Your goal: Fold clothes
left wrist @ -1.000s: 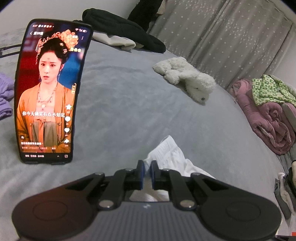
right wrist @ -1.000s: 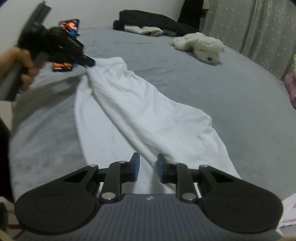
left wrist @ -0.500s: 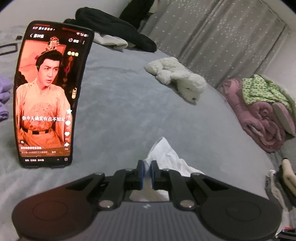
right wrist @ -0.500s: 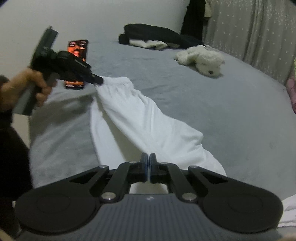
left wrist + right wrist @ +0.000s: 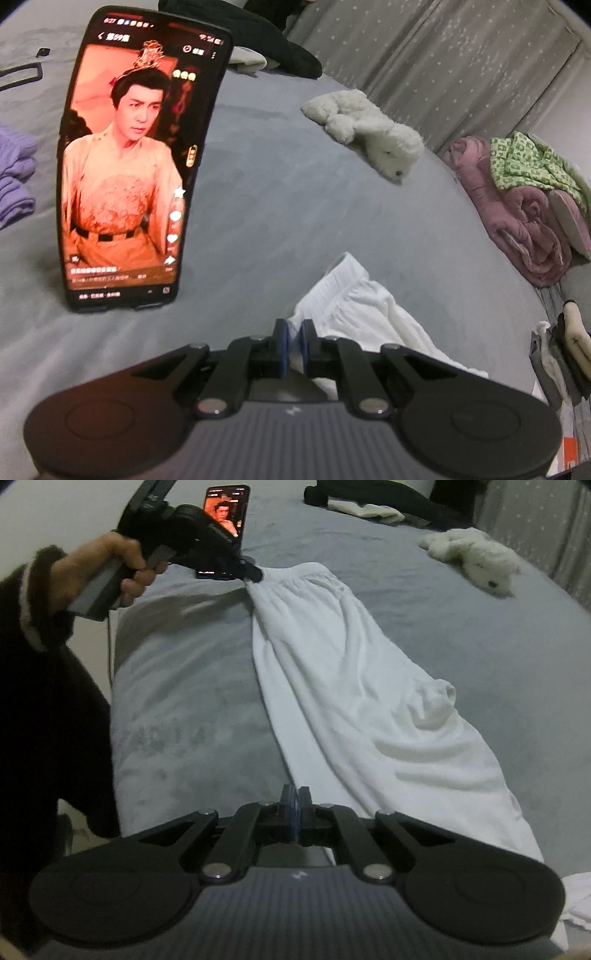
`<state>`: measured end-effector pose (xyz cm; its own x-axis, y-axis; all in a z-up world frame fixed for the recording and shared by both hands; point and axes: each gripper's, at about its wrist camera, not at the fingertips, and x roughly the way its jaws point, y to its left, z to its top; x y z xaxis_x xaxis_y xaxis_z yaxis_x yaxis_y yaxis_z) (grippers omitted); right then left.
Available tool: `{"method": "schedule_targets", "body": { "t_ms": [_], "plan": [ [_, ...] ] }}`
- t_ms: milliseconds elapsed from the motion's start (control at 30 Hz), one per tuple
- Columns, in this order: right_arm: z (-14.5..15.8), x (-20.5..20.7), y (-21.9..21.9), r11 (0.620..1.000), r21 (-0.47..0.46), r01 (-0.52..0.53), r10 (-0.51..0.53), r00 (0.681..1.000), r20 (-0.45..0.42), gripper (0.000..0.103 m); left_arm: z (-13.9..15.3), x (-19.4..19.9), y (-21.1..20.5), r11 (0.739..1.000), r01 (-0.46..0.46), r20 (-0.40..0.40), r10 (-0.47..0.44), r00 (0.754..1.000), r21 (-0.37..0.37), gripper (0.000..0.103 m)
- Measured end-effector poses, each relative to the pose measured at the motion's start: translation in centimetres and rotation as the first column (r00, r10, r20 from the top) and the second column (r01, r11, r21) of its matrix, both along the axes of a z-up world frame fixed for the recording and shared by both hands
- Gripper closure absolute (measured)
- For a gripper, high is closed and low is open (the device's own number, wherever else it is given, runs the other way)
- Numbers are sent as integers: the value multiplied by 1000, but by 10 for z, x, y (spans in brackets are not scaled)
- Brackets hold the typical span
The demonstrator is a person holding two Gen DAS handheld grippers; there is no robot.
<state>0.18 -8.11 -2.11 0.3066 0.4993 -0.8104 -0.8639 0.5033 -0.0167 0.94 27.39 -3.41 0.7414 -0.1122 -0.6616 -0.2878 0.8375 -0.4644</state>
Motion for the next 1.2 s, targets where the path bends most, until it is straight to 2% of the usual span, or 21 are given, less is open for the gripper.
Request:
{"method": "schedule_targets", "body": {
  "t_ms": [33,100,133,200,333,433,500,533,733,967,1067,1200],
  "plan": [
    [0,2,-1,1000,7,18,-19,1000,9,89,1,0,0,1000,7,3,-7,1000,-4,95],
    [2,10,-6,997,32,76,-77,997,23,80,2,1,0,1000,20,8,-20,1000,-10,94],
    [3,16,-9,992,52,115,-117,993,29,69,3,2,0,1000,24,11,-24,1000,-10,93],
    [4,29,-15,978,91,185,-189,982,29,65,2,5,-1,1000,29,12,-29,1000,-10,93],
    [3,56,-19,943,153,296,-304,952,29,65,0,10,-4,1000,23,0,-23,1000,7,90],
    [1,72,-17,919,188,346,-355,935,18,65,2,12,-3,999,11,3,-11,1000,31,80],
    [1,80,-14,910,208,360,-369,929,8,65,5,12,0,999,-1,11,1,1000,33,70],
    [1,84,-12,905,218,365,-375,927,2,65,6,13,2,1000,-5,18,5,1000,27,69],
    [-7,105,-3,896,238,376,-377,925,-41,65,4,24,6,1000,6,55,-7,998,16,70],
    [-13,116,-4,889,251,382,-367,924,-108,66,2,42,-14,990,76,86,-87,993,114,71],
    [-16,123,-10,874,259,412,-386,911,-145,66,-1,47,-18,986,86,88,-99,991,141,73],
    [-23,136,-21,836,294,464,-387,877,-284,66,-5,54,-19,986,92,96,-105,990,136,77]
  ]
}}
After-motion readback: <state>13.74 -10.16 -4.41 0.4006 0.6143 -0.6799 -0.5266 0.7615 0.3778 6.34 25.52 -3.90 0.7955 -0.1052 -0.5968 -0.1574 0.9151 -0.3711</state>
